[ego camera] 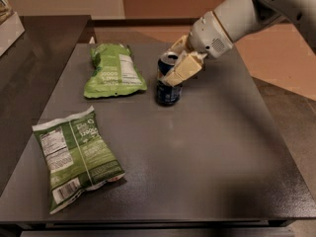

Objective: Move pepsi can near green jalapeno chip bag

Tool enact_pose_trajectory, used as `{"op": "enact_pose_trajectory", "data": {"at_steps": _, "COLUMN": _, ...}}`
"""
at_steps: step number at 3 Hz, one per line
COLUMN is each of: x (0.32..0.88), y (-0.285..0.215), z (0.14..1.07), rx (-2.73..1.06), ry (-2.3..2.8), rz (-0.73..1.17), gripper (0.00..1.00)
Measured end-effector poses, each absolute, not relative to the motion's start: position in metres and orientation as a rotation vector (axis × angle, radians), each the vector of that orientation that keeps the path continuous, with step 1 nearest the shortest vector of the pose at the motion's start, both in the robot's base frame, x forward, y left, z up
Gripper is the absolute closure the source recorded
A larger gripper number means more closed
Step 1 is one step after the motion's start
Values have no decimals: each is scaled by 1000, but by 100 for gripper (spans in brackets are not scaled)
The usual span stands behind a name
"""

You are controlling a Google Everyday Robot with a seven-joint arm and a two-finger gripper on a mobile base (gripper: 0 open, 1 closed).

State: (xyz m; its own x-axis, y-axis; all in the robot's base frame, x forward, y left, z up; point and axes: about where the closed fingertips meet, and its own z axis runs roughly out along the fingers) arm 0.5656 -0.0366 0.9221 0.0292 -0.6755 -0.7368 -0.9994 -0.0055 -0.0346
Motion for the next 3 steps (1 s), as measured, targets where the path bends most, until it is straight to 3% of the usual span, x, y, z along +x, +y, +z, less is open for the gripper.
{"op": "enact_pose_trajectory", "data": {"at_steps": 3, "x": 500, "y": 17, "z": 908, "rx": -1919, "ry": 1562, "rz": 875, "gripper": 100}}
